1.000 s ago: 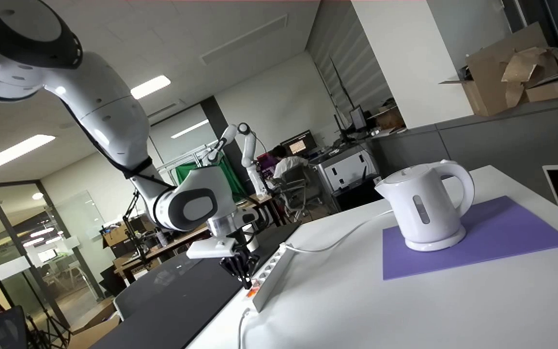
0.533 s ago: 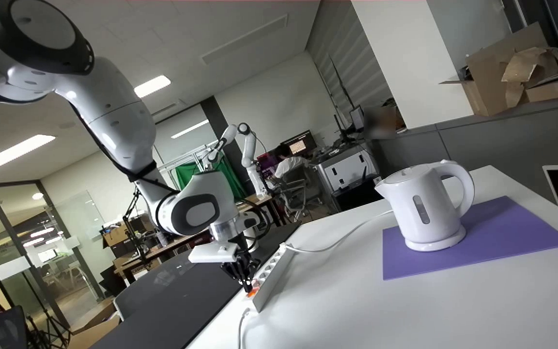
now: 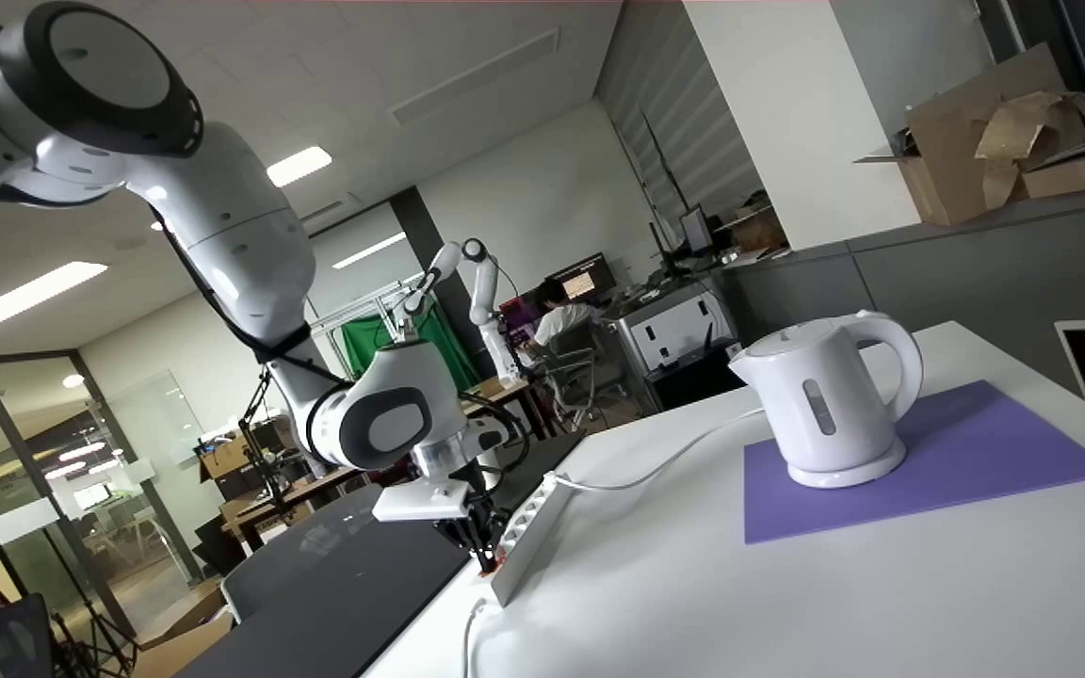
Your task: Turn off the main switch on the adapter
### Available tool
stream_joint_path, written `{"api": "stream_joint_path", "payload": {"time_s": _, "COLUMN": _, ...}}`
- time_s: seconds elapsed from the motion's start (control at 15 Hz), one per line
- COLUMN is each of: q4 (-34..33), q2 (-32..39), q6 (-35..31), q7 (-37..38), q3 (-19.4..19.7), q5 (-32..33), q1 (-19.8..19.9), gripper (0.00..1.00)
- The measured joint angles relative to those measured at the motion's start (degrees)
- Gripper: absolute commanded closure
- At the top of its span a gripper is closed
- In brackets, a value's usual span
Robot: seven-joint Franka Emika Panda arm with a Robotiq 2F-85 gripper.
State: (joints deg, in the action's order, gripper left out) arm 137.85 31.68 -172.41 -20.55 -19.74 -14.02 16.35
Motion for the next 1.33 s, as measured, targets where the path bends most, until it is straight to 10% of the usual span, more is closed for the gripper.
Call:
{"api": "stream_joint_path", "payload": {"time_s": 0.67, "q4": -0.4, "q2": -0.1, "q6": 0.0, "q7": 2.8, "q3": 2.9, "q5": 4.8, "q1": -3.3, "gripper": 1.0}}
{"api": "stream_joint_path", "payload": {"time_s": 1.33, "q4": 1.9, "q2": -1.0, "q6": -7.5, "q7": 13.6, "q3": 25.3, "q5": 14.9, "q1": -31.3, "gripper": 1.0}}
